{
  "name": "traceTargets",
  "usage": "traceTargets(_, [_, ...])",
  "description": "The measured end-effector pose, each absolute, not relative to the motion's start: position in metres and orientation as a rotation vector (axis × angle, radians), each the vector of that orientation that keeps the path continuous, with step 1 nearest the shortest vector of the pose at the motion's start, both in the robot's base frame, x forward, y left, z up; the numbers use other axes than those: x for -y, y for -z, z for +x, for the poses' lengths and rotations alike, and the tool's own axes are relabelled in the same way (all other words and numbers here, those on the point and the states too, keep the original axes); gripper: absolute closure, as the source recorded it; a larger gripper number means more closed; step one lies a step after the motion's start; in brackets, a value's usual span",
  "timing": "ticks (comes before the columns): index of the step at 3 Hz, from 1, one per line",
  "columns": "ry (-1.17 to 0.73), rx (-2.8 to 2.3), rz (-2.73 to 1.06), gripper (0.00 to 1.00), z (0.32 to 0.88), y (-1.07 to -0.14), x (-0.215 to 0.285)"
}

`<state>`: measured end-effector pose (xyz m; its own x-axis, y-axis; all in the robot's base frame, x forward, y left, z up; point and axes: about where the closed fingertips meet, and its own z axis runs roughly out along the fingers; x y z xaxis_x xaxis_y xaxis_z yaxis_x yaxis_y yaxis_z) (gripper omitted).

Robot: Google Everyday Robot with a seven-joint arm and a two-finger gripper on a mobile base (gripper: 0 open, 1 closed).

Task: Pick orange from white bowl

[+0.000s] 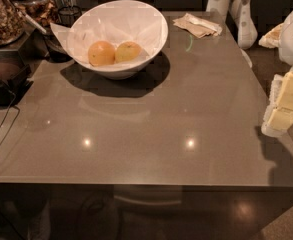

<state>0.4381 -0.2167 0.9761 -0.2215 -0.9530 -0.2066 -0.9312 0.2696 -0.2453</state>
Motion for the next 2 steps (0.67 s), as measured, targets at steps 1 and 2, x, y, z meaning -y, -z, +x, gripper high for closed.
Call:
traceTargets(1, [0.098,-2.232,-1.725,0.00,0.4382,-0.9761,0.2166])
traceTargets(2, [0.105,-2.266,-1.698,0.00,0.4452,-0.9783,0.2118])
